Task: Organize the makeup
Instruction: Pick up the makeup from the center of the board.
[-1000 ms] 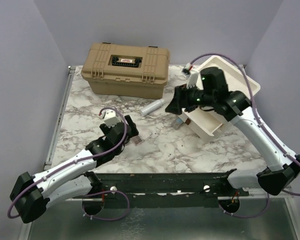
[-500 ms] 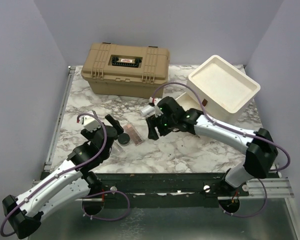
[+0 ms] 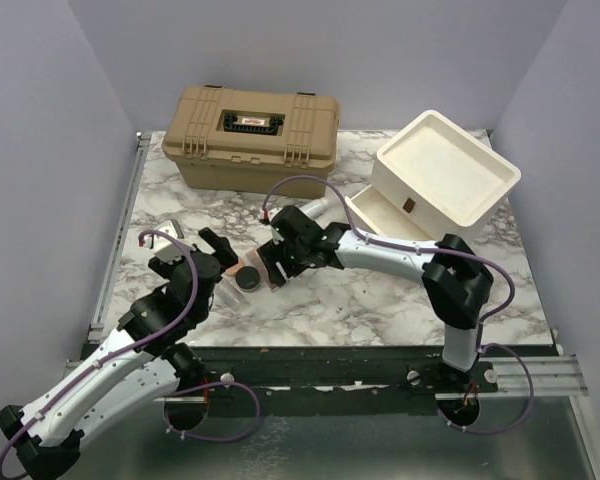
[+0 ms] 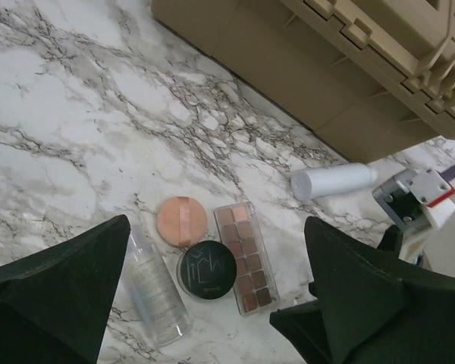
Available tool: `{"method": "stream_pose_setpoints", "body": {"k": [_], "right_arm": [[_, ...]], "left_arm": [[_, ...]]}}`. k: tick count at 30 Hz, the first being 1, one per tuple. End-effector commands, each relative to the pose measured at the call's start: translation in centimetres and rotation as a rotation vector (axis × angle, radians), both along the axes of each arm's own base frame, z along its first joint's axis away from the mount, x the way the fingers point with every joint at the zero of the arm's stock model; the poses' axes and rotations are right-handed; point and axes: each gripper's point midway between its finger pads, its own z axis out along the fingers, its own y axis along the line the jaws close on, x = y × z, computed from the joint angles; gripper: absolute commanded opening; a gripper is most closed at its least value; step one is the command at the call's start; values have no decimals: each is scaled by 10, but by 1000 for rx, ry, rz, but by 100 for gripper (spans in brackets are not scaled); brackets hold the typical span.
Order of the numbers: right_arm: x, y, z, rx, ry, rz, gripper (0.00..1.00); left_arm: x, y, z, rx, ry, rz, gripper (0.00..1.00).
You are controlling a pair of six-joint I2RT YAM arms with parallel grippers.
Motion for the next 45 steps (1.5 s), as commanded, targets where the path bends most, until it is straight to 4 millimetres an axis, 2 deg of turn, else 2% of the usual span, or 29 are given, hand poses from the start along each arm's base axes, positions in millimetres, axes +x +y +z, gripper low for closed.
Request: {"method": "stream_pose_setpoints", "body": {"k": [1,13,21,29,33,45], "right_arm": [[19,11,-11,-86,-57,10,74],[19,21,-27,-134,-95,75,76],[19,30,-35,-149,-98,83,76],[19,24,-55,-219,-95,50,76],[26,15,-57,-237,-114,-42,74],[20,5,-46,-184,-135,-70,51]], "left_arm": [[-3,7,9,41,-5,0,99],[-10,13,20,11,-44,-9,99],[-11,12,18,14,-31,-25,99],[-11,10,15,-1,-27,-21,99],[-11,9,10,-5,-17,-24,99],[-10,5,6,-13,-3,-33,99]]}}
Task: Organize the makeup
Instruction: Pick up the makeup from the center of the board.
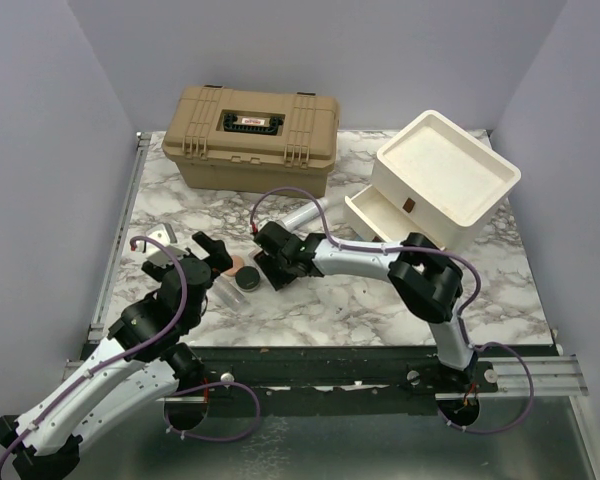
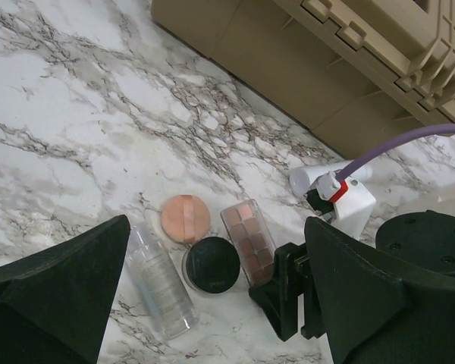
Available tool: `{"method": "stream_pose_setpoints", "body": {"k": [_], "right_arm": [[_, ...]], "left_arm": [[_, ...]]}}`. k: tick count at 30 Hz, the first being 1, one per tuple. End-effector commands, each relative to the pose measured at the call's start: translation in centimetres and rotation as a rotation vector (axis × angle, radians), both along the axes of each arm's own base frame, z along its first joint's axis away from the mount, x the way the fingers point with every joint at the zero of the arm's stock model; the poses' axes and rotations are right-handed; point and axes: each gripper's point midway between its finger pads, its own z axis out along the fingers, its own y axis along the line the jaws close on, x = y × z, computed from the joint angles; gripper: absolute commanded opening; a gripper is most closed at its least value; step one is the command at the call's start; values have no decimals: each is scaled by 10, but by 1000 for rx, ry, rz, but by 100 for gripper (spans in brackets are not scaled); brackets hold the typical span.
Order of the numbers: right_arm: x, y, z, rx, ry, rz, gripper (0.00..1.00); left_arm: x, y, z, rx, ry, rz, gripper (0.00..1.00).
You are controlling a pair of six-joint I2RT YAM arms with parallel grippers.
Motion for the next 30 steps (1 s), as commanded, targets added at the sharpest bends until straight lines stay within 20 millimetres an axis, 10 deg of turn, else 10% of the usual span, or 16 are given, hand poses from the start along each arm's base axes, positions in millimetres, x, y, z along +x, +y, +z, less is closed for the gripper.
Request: {"method": "stream_pose_setpoints", "body": {"k": [1,15,30], "right_arm": [[-4,-5,10,17,-24,-21,49],[-18,-21,102,204,-83,8,40],[4,-117,175,208,-176,-138,40]], "left_arm": [[0,-4,-2,-8,16,-16,99],[5,-16,-12,8,57,-45,99],[10,-34,-15,-7,75,-105,99]]}}
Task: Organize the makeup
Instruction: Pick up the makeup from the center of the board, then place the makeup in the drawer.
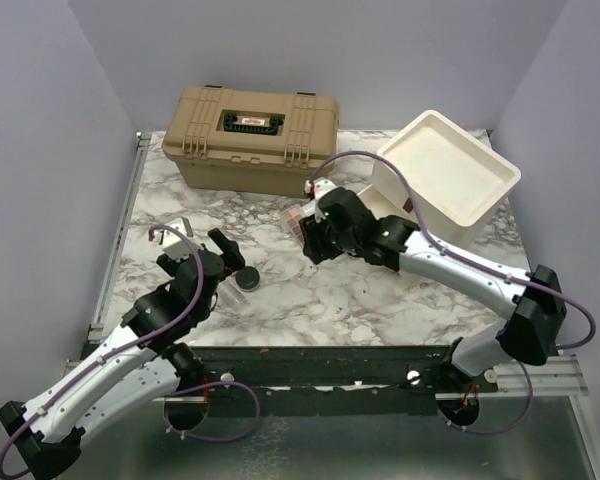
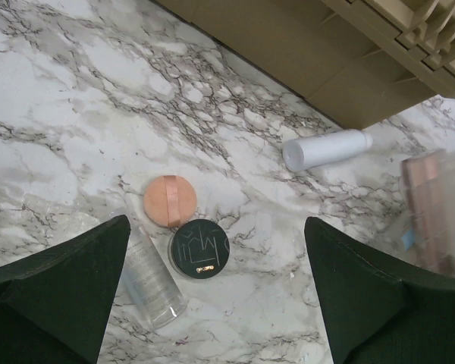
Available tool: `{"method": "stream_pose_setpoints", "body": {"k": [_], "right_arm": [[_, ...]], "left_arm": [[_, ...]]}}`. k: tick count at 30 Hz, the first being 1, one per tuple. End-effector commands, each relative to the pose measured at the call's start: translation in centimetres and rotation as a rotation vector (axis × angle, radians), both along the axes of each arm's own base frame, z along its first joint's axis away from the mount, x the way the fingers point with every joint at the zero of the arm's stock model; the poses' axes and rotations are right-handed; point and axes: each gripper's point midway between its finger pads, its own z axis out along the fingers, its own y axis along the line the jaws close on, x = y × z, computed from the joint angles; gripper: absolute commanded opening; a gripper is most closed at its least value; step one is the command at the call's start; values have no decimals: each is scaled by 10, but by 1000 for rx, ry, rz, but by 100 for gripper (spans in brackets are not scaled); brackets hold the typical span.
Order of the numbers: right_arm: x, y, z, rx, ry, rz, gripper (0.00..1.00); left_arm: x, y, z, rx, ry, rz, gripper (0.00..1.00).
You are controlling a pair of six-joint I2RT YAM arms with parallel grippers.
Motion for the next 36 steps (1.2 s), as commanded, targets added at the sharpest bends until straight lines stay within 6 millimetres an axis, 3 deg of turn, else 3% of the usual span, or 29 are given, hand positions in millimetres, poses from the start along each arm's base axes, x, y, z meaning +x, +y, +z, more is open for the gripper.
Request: {"method": "stream_pose_setpoints", "body": {"k": [1,5,10,21,36], "right_arm": [[9,-50,28,-31,-41,-74,40],[28,-101,35,-19,-41,-182,40],[32,-136,32,-84,-19,-217,40],[33,-184,23,-231,50,-296,41],[45,-216,19,-343,44,-346,43]], "left_arm": [[3,-12,-1,-12,17,-44,99],[6,-22,-5,-12,33,-76,99],[11,-39,-11,-3,64,-136,99],[16,-64,-29,27,135,-228,99],[23,-76,-34,59,155,-271,99]]}}
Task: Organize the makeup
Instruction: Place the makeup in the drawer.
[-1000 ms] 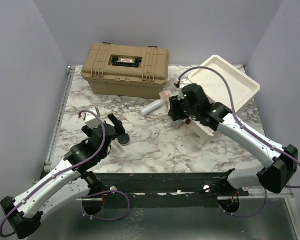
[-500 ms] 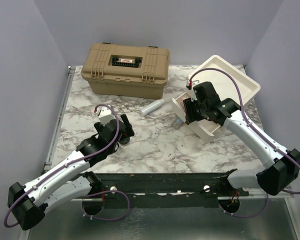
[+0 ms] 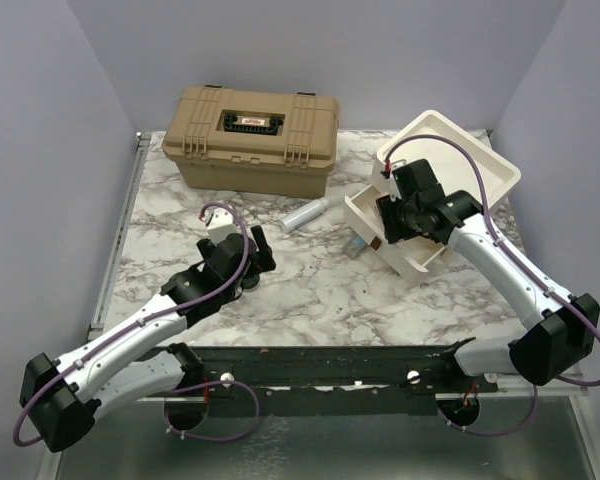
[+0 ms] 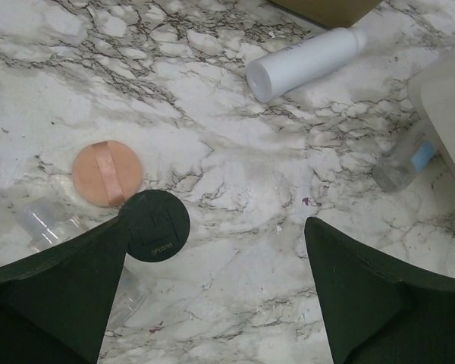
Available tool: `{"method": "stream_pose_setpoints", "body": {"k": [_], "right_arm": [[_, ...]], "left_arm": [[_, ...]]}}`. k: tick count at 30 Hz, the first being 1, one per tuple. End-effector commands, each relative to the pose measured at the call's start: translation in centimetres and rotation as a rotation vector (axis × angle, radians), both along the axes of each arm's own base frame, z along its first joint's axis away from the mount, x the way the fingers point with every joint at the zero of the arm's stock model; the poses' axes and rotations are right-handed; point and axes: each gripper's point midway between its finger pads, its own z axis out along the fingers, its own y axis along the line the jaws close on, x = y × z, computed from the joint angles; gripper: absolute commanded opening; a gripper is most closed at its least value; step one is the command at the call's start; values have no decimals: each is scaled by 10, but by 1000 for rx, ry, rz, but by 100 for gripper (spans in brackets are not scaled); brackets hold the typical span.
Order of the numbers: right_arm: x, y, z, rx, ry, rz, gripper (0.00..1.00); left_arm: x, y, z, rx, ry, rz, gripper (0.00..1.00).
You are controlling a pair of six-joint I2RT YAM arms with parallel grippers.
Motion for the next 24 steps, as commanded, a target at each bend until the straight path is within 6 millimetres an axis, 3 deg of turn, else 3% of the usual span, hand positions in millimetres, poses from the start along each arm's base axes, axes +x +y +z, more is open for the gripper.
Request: {"method": "stream_pose_setpoints", "body": {"k": [1,11,24], "right_arm": [[7,-13,8,-79,-24,12,43],[13,-31,3,-192,-42,-11,46],[11,-27,-5,-178,-25,19,48]], "left_arm": [[4,-9,7,-12,-4,-32,99],[8,-15,3,-3,9,-48,99],[10,-20,-4,9,32,-65,99]]}}
